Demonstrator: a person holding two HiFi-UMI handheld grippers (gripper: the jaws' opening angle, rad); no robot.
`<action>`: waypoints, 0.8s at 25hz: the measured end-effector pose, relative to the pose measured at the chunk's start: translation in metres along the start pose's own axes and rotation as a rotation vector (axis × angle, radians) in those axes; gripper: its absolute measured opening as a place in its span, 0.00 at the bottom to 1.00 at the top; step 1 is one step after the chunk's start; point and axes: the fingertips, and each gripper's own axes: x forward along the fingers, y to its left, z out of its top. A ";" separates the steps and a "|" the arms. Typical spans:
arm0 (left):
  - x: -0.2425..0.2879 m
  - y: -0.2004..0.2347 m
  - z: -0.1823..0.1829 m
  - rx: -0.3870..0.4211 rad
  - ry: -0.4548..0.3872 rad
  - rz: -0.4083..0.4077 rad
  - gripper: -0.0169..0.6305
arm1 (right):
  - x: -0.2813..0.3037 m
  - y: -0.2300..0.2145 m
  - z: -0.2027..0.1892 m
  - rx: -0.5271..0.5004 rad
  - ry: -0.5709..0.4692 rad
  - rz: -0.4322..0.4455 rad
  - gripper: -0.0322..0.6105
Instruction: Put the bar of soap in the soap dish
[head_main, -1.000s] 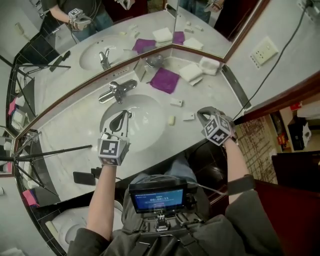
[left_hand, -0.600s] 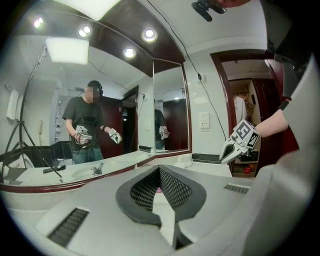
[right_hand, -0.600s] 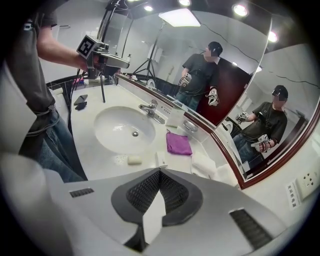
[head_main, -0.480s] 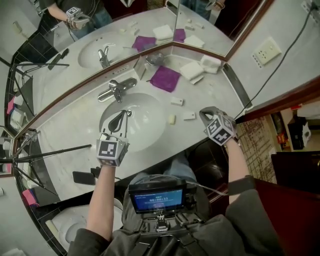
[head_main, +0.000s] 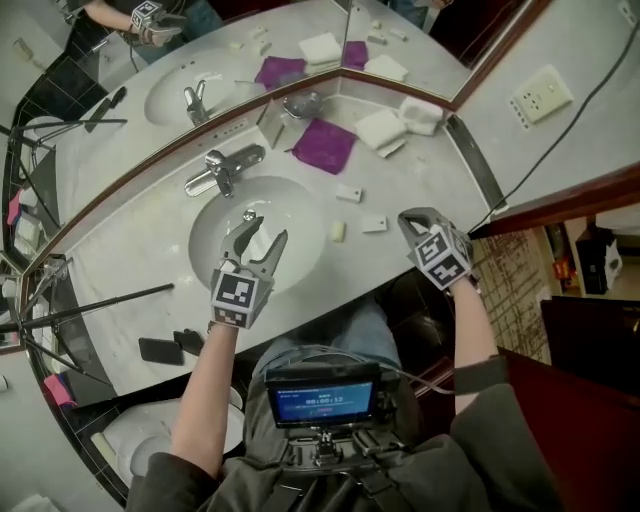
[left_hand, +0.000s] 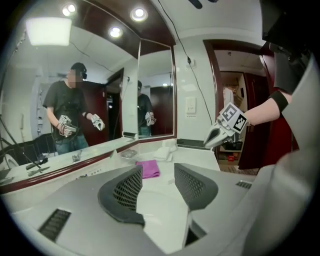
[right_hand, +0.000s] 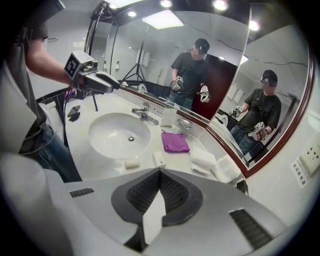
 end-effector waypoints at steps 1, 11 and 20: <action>0.010 -0.008 -0.005 0.002 0.030 -0.016 0.34 | 0.003 -0.005 -0.001 0.016 -0.012 0.003 0.08; 0.123 -0.104 -0.089 -0.028 0.373 -0.117 0.47 | 0.025 -0.072 -0.010 0.200 -0.153 0.065 0.08; 0.180 -0.119 -0.149 -0.113 0.583 -0.064 0.44 | 0.047 -0.125 -0.046 0.286 -0.124 0.065 0.08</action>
